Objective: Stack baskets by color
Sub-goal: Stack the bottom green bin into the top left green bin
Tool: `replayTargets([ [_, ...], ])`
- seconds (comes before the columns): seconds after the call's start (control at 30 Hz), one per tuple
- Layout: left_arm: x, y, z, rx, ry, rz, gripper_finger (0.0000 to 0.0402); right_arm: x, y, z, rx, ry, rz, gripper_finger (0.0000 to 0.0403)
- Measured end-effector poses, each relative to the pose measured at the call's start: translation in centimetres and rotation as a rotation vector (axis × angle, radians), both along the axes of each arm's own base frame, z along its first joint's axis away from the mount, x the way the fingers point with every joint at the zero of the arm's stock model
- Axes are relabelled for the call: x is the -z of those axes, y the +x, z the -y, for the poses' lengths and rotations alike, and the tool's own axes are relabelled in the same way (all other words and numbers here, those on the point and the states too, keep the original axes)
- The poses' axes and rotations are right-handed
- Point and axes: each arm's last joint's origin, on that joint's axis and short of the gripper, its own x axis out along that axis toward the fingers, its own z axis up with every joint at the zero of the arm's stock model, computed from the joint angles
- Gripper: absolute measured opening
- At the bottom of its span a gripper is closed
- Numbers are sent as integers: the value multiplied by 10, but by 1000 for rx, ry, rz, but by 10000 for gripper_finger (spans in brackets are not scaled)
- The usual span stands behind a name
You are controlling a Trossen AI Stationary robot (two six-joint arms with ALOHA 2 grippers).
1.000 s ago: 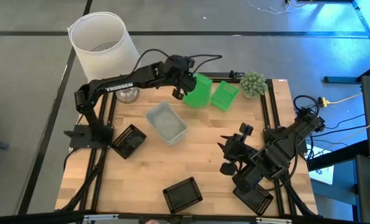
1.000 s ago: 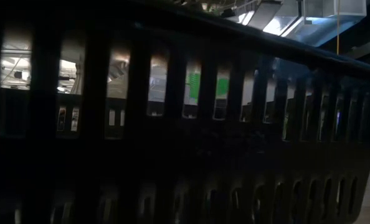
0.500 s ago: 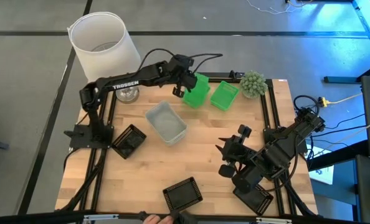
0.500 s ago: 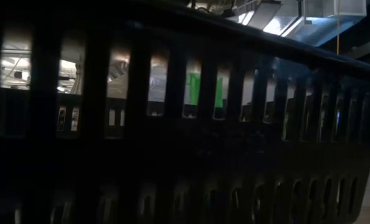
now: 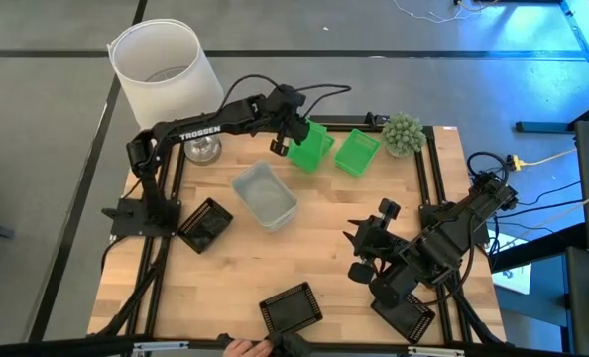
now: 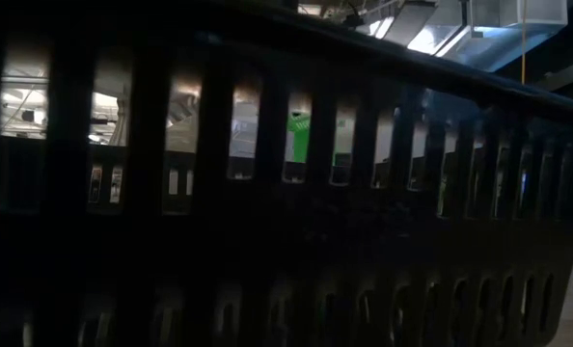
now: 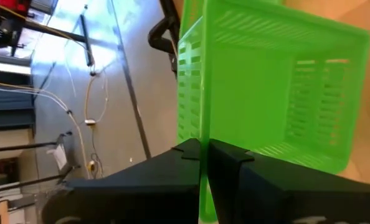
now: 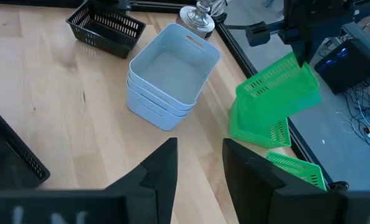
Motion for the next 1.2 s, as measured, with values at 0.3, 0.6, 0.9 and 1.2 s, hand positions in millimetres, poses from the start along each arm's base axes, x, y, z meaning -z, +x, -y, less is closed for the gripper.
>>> replayTargets([
  [0.3,12,4,-6,-22,-21,-23,0,0,0,0,-2,-2,-2,127],
  [0.6,36,14,-14,-33,22,-111,0,0,0,0,-6,11,-11,127],
  [0.9,38,17,-5,46,-14,-128,0,0,0,0,-9,7,-13,127],
  [1.2,44,19,6,45,-108,-132,0,0,0,0,-12,3,-17,127],
])
